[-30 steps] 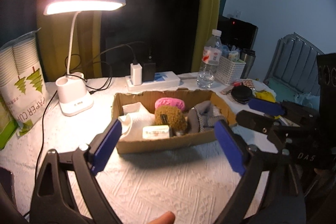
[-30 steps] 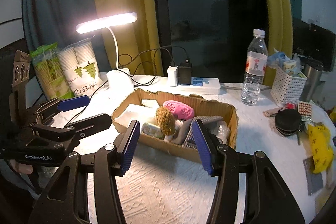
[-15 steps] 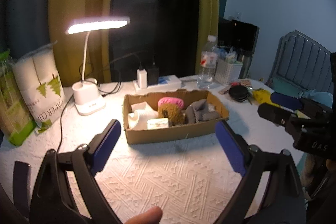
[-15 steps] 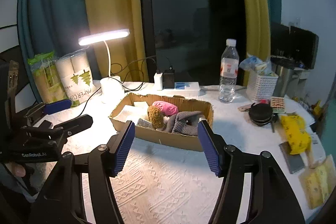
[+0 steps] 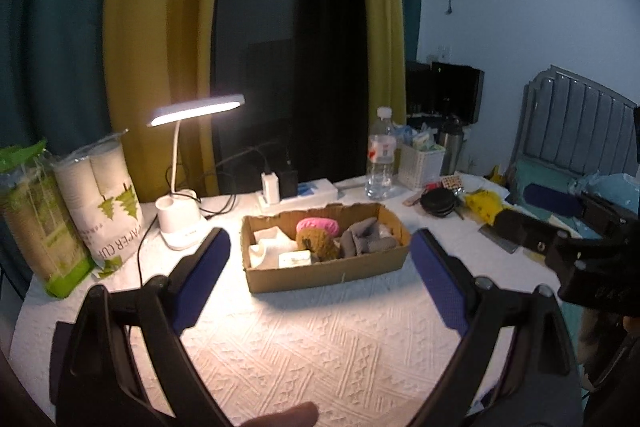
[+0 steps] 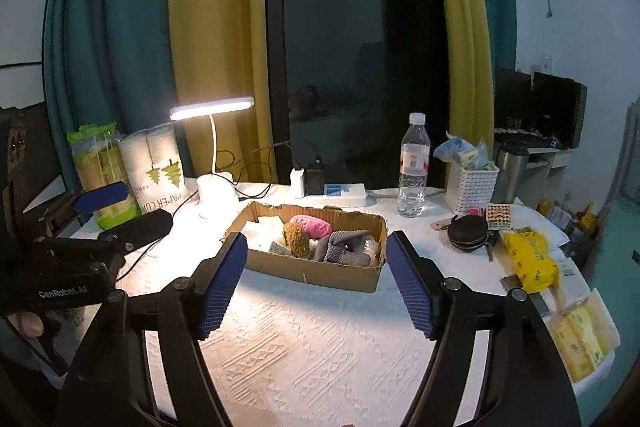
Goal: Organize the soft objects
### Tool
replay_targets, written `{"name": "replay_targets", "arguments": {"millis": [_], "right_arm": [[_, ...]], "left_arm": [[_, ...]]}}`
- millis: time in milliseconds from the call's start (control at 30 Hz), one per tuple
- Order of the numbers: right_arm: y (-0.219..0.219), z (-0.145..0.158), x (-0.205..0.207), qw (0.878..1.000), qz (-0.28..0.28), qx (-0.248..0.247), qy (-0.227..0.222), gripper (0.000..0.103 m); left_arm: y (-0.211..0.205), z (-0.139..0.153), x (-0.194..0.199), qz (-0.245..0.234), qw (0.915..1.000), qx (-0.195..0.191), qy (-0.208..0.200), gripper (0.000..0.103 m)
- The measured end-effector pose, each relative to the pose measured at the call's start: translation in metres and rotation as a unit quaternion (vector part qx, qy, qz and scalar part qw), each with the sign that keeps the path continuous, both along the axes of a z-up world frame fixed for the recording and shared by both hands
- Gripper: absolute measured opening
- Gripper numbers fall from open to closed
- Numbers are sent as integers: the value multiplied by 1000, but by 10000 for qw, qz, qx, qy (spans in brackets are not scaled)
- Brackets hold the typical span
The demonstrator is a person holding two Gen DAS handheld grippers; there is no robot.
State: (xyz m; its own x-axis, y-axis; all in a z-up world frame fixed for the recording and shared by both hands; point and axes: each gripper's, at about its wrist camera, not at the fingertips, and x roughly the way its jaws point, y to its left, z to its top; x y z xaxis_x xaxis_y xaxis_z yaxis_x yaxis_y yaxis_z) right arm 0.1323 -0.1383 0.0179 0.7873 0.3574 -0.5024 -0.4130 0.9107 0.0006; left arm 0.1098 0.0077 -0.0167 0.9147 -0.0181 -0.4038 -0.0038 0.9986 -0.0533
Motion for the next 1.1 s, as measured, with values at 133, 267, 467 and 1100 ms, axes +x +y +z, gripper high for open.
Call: {"name": "replay_targets", "arguments": {"millis": [133,267,467,1100], "right_arm": [[-1,7,-13,10000,6,3,-90,75],[1,11,-21,9999,35,-24,-152,75],[2,15,-23,9998,47,-17,-212,75],[3,22,-30,9996,53,1,-289,75]], "left_arm": [[0,8,-14,-1,10000,17,-96,93],[0,14,-24,7,9998,24,-171,93],[1,22,-29,18,9996,43,-271,93],[-2,34,-37,-7,9992,38,-402,93]]}}
